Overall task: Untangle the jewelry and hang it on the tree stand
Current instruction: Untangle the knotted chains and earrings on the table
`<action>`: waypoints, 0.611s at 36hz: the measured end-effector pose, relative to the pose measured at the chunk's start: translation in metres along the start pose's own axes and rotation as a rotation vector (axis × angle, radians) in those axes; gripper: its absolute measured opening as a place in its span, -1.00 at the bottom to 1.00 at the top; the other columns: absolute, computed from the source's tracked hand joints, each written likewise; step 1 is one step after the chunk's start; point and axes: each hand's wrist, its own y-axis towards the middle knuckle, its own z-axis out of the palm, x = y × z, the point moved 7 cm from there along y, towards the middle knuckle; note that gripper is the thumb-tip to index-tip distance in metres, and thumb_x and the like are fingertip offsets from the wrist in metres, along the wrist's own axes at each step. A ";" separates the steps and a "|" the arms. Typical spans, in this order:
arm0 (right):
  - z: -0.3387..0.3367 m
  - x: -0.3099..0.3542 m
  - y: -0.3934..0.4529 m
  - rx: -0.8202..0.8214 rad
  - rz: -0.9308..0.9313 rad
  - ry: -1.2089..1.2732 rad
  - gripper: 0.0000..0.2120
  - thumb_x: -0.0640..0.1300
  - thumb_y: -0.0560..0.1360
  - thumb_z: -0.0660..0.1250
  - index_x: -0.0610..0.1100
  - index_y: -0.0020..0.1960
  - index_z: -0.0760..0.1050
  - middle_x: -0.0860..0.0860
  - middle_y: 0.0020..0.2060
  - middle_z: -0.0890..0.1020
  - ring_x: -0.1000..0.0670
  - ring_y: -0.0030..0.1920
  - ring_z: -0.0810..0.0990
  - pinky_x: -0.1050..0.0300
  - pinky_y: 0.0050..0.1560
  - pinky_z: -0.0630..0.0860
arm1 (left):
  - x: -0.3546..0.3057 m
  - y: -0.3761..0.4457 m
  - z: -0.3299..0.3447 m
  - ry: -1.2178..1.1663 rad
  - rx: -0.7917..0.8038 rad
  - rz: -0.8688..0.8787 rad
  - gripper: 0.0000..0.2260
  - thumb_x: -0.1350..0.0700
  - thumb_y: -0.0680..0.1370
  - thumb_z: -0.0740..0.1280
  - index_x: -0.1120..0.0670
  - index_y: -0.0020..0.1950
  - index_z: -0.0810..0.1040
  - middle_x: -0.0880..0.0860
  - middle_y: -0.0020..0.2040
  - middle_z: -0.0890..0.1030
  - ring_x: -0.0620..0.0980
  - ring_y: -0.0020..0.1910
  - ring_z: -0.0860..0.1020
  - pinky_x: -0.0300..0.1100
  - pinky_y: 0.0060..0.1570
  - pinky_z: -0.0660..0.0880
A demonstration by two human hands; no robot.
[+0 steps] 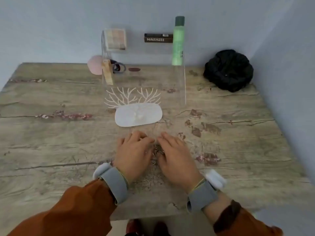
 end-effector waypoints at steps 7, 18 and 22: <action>0.004 -0.007 0.009 -0.069 -0.076 0.007 -0.46 -0.01 0.46 0.27 -0.08 0.41 0.31 0.03 0.28 0.36 -0.01 0.26 0.30 0.08 0.34 0.29 | 0.007 0.005 0.010 -0.147 0.018 0.102 -0.79 0.12 0.48 0.30 -0.03 0.08 0.60 -0.03 -0.04 0.52 0.03 -0.08 0.51 -0.10 -0.09 0.48; -0.003 0.000 0.032 0.057 -0.266 -0.153 -0.71 0.00 0.44 0.33 -0.03 0.08 0.33 0.04 0.02 0.32 0.02 0.01 0.34 0.12 0.04 0.39 | 0.001 0.025 0.011 -0.086 0.134 0.196 -0.84 0.13 0.46 0.20 -0.01 -0.03 0.52 -0.04 -0.05 0.48 0.02 -0.09 0.51 0.02 -0.10 0.47; -0.005 0.001 0.039 0.107 -0.293 -0.165 -0.68 0.03 0.42 0.36 0.01 -0.02 0.23 0.05 -0.03 0.30 0.02 -0.03 0.36 0.11 -0.03 0.39 | 0.002 0.034 0.012 -0.071 0.101 0.234 -0.93 0.12 0.41 0.19 -0.06 -0.22 0.37 -0.09 -0.18 0.41 0.03 -0.13 0.49 -0.04 -0.17 0.44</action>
